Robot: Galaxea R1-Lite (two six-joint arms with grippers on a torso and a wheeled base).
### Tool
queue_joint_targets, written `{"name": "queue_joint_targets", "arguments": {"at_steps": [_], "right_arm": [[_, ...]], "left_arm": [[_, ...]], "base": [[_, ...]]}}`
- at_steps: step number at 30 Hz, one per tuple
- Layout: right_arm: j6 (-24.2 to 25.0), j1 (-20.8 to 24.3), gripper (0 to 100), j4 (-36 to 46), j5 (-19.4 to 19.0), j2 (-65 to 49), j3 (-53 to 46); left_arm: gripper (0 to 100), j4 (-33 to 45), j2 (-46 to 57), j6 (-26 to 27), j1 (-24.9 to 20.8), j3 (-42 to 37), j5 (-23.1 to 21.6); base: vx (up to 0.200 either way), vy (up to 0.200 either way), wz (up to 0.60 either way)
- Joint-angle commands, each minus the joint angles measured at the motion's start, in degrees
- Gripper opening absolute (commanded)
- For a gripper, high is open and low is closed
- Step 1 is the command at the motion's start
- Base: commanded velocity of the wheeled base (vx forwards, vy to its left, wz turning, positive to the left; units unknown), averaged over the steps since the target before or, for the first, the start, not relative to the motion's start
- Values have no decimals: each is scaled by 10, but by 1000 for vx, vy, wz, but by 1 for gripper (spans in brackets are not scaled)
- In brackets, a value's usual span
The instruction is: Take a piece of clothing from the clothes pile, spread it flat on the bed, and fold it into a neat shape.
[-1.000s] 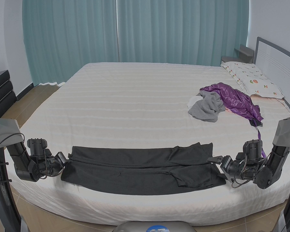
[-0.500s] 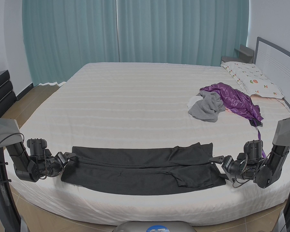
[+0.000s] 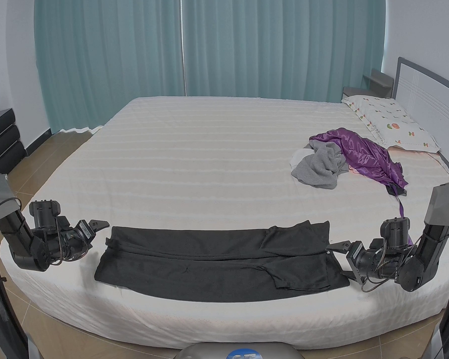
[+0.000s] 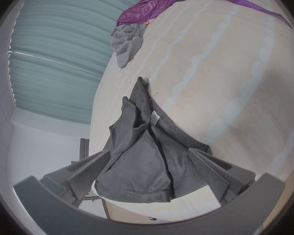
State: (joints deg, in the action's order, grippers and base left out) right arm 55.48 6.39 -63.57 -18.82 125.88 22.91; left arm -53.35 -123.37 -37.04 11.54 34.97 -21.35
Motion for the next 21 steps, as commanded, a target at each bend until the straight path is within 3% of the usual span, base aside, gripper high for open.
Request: {"name": "queue_joint_targets", "arguments": {"at_steps": [1, 2, 8, 21], "right_arm": [[4, -2, 100, -2, -3, -5, -2], [5, -2, 100, -13, -3, -3, -4], [15, -2, 100, -24, -4, -2, -9], [14, -1, 100, -29, -8, -1, -12]], "left_arm": [[100, 45, 0, 0, -13, 56, 0], [100, 94, 1, 0, -19, 99, 0], [100, 213, 4, 4, -22, 191, 0], [100, 216, -19, 42, -42, 184, 8]], "base": [[0, 0, 0], [0, 0, 0], [0, 0, 0], [0, 0, 0]]}}
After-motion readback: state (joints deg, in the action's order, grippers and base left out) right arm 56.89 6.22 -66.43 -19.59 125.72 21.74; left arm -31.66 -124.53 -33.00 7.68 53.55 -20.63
